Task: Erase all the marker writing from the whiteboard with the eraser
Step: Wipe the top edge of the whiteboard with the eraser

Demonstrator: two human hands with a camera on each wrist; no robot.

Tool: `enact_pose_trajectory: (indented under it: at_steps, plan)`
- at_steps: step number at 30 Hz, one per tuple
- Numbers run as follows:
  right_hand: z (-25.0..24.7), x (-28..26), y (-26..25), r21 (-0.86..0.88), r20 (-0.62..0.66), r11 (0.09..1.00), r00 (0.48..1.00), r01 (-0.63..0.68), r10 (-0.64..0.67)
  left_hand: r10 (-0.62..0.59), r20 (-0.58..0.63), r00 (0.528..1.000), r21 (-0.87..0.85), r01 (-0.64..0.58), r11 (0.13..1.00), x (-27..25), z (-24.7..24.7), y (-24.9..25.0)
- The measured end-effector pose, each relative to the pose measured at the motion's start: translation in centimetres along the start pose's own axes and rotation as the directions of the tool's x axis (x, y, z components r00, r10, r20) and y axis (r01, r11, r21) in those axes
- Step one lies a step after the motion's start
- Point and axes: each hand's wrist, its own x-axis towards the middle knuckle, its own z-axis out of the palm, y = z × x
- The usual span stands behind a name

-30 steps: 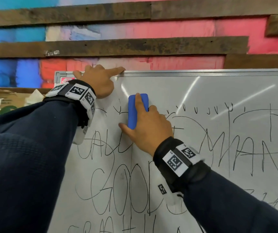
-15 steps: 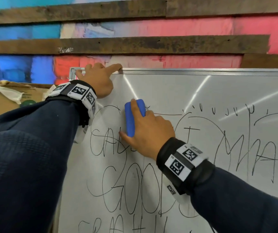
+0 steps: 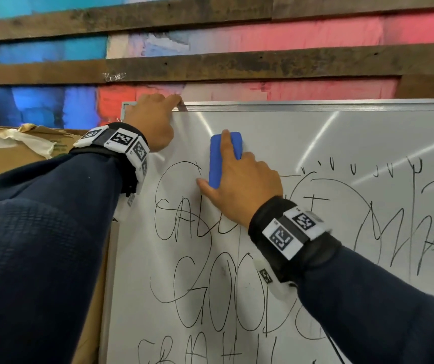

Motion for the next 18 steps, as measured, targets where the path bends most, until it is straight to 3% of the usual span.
enact_pose_trajectory:
  at_steps: [5,9,12,16,18]
  plan:
    - [1.3,-3.3,-2.2,-0.039,0.135,0.992,0.984,0.119,-0.113,-0.063,0.023,0.998,0.017,0.063,0.998,-0.1,0.3,-0.1]
    - [0.9,-0.8,-2.0,0.014,0.008,1.0,1.0,0.016,-0.016,-0.077,0.025,0.997,-0.011,0.077,0.997,-0.3,0.5,-0.1]
    - [1.6,-0.5,-2.9,-0.004,0.035,0.999,0.999,0.041,-0.04,-0.038,0.003,0.999,-0.045,0.038,0.998,0.0,0.7,-0.7]
    - [3.2,-2.2,-4.2,-0.021,0.165,0.995,0.982,0.098,-0.093,0.031,-0.02,0.999,-0.04,-0.032,0.999,0.4,1.6,-1.6]
    - [2.4,-1.3,-4.2,0.022,0.117,0.998,0.991,0.065,-0.067,0.029,-0.029,0.999,-0.055,-0.03,0.998,0.4,1.8,-1.7]
